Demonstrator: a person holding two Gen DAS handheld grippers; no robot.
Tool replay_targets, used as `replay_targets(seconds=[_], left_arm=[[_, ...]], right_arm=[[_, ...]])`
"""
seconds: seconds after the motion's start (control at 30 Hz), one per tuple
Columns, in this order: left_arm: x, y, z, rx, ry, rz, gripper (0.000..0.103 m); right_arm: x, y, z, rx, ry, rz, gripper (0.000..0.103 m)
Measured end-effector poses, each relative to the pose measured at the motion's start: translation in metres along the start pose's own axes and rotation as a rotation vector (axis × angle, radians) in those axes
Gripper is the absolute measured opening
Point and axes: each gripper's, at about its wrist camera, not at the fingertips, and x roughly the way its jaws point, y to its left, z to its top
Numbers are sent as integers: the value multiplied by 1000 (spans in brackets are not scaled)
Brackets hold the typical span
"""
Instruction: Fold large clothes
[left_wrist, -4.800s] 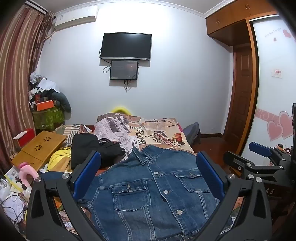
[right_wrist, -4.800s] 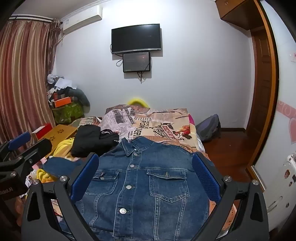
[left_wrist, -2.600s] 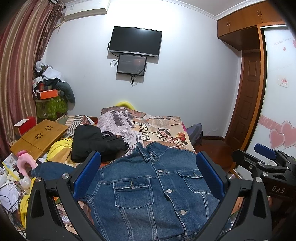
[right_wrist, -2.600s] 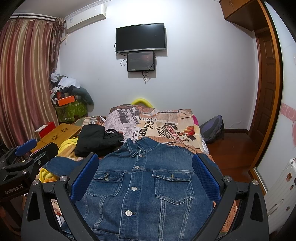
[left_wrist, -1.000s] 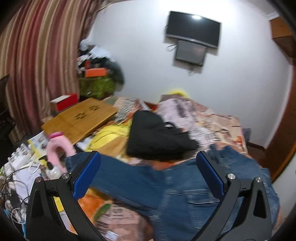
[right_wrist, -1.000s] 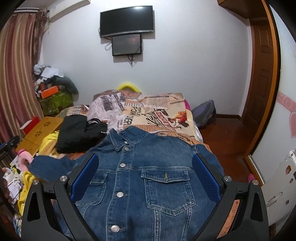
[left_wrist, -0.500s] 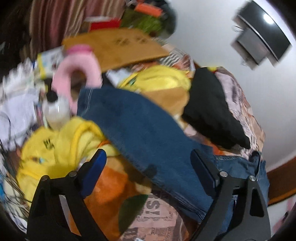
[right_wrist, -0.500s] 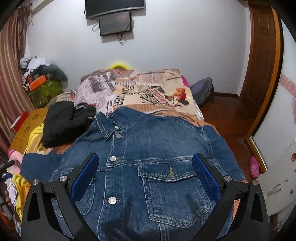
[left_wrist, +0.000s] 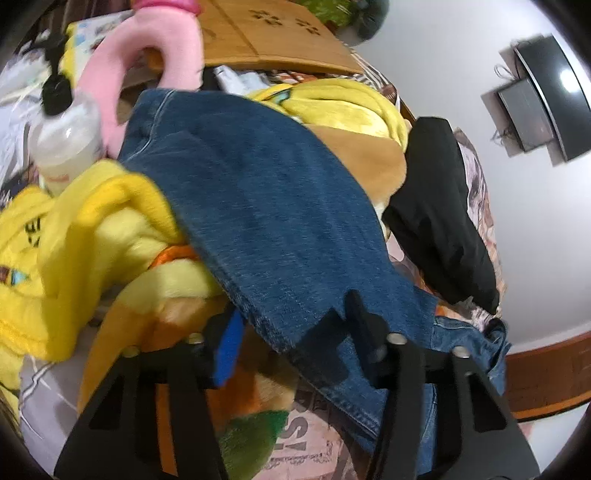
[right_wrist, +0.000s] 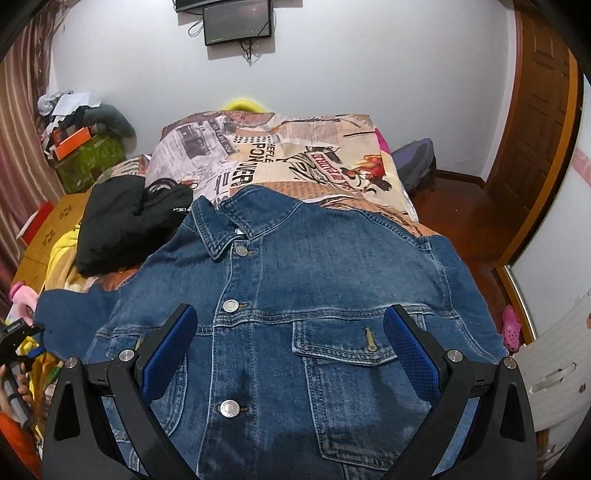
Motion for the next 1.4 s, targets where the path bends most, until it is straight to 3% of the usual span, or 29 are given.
replay_targets(seconds=[0.03, 0.1, 0.17, 0.3, 0.5, 0.63, 0.87, 1.0, 1.17, 1.4], left_arm=[[0, -6, 0, 34, -19, 22, 41], [1, -15, 0, 88, -43, 75, 23], [-3, -26, -2, 146, -76, 133, 16], [-19, -43, -5, 202, -138, 154, 9], [-59, -84, -8, 285, -238, 111, 5], [-83, -133, -16, 393, -306, 52, 4], [-113, -224, -51, 567, -342, -121, 3], [-115, -266, -80, 638, -320, -196, 3], [-92, -316, -130, 748, -214, -269, 3], [-37, -350, -209, 932, 4, -240, 3]], right_arm=[[1, 1, 0, -4, 3, 1, 100], [2, 2, 0, -10, 8, 4, 100], [2, 3, -1, -18, 8, 3, 100], [-1, 3, -2, -31, 4, 2, 100], [-7, 0, -3, -42, -9, 0, 100], [-12, -5, -4, -47, -27, -1, 100], [-20, -19, -5, 2, -50, 26, 100], [-27, -30, -6, 22, -88, 35, 100], [-29, -38, -7, 16, -99, 19, 100], [-26, -53, -14, 36, -83, 15, 100]])
